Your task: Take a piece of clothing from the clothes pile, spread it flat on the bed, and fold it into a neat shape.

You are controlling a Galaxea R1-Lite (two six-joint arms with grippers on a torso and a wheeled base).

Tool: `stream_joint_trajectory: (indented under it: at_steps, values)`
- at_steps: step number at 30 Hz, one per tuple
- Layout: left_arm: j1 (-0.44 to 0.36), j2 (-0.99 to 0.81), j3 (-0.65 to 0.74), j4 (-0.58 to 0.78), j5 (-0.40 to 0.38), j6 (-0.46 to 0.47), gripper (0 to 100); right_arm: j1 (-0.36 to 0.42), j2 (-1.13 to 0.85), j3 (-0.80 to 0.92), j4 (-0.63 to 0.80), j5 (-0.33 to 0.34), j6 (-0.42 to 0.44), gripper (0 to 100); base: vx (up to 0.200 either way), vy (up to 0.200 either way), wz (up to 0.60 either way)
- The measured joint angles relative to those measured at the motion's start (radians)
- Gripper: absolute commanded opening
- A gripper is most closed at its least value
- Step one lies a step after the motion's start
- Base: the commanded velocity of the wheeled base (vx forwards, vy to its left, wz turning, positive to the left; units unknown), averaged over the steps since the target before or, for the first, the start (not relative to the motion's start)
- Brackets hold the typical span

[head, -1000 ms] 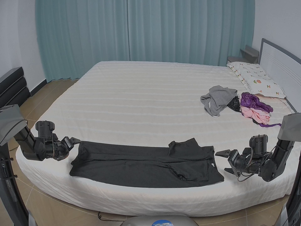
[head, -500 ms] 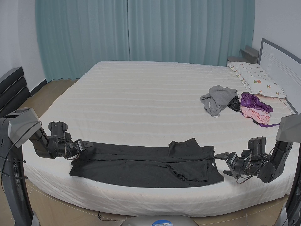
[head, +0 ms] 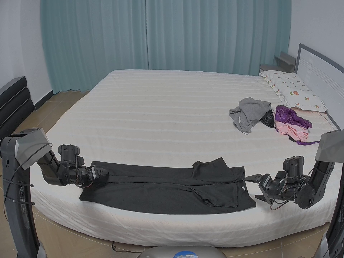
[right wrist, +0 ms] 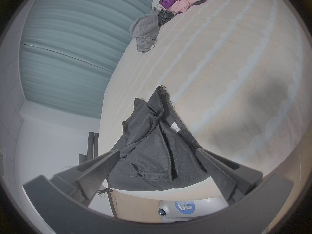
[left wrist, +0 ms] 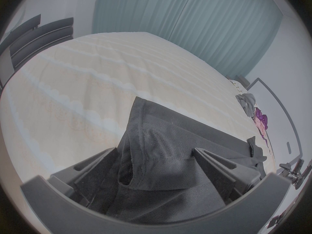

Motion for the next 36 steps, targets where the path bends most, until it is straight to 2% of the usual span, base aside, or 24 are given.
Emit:
stream_joint_trajectory:
  at_steps: [7, 8, 17, 36]
  values:
    - [-0.006, 0.004, 0.023, -0.029, 0.029, 0.019, 100, 0.000, 0.000, 0.000, 0.001, 0.009, 0.000, 100, 0.000, 0.000, 0.00]
    - [-0.007, 0.004, 0.024, -0.031, 0.029, 0.018, 0, 0.000, 0.000, 0.000, 0.001, 0.009, 0.000, 100, 0.000, 0.000, 0.00]
    - [-0.018, 0.005, 0.030, -0.029, 0.033, 0.004, 0, 0.000, 0.000, 0.001, -0.001, 0.010, 0.000, 100, 0.000, 0.000, 0.00]
    - [-0.022, -0.025, 0.063, -0.055, 0.033, -0.088, 0, -0.001, 0.001, -0.003, -0.003, 0.012, 0.001, 100, 0.000, 0.000, 0.00]
